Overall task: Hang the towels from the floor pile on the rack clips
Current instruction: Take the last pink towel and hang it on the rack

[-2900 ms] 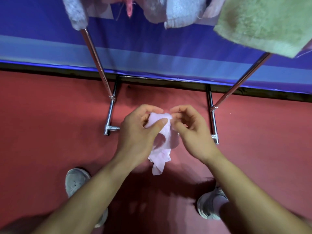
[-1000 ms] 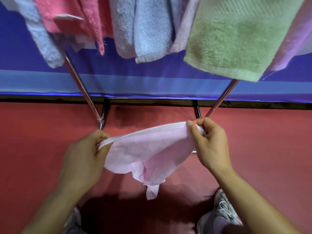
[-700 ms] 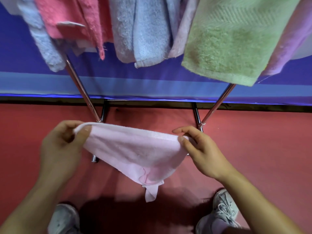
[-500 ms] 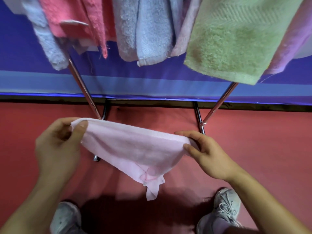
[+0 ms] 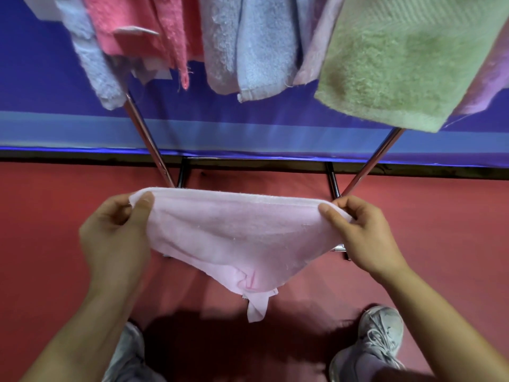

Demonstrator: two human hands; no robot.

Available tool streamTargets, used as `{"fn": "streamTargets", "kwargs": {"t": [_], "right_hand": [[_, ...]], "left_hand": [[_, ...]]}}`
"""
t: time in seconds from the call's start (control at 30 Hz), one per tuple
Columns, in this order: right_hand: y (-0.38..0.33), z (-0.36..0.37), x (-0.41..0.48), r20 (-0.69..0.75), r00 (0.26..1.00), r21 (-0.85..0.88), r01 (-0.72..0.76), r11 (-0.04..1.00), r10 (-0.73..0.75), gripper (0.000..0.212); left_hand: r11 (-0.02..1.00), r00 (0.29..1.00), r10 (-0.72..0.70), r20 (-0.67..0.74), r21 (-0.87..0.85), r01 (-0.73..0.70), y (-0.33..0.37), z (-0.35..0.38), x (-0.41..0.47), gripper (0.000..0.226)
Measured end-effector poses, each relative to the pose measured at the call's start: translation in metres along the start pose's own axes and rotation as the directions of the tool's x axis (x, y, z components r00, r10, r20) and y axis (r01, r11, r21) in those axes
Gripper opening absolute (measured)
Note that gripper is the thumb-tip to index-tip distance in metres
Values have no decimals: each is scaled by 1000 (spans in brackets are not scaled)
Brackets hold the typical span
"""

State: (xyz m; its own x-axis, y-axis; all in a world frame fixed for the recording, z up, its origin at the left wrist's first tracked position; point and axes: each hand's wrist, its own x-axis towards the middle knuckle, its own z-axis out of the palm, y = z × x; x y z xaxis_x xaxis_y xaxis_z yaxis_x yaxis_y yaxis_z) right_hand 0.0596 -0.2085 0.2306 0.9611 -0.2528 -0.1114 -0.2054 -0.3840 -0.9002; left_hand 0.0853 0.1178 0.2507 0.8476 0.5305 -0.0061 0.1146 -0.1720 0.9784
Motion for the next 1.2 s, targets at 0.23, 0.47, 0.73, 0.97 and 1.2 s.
{"fn": "streamTargets", "kwargs": {"t": [0.23,0.47,0.73,0.97,1.2], "right_hand": [[-21,39,-9,163,974,416,-214,884,159,9],[-29,77,-20,290,941,485,-300,822,173,15],[-31,83,-27,288,942,493,-300,817,172,10],[-34,76,-25,279,950,471,-263,842,141,7],[-39,70,-34,342,933,375,-28,927,-111,21]], "left_hand": [[964,967,-196,165,-147,221,-8,29,-38,13],[995,944,-82,319,-25,95,2,55,-78,16],[980,932,69,357,153,-131,0,64,-102,19],[987,882,-52,469,159,-27,12,55,-105,37],[943,882,-32,469,306,-128,-3,41,-51,54]]}}
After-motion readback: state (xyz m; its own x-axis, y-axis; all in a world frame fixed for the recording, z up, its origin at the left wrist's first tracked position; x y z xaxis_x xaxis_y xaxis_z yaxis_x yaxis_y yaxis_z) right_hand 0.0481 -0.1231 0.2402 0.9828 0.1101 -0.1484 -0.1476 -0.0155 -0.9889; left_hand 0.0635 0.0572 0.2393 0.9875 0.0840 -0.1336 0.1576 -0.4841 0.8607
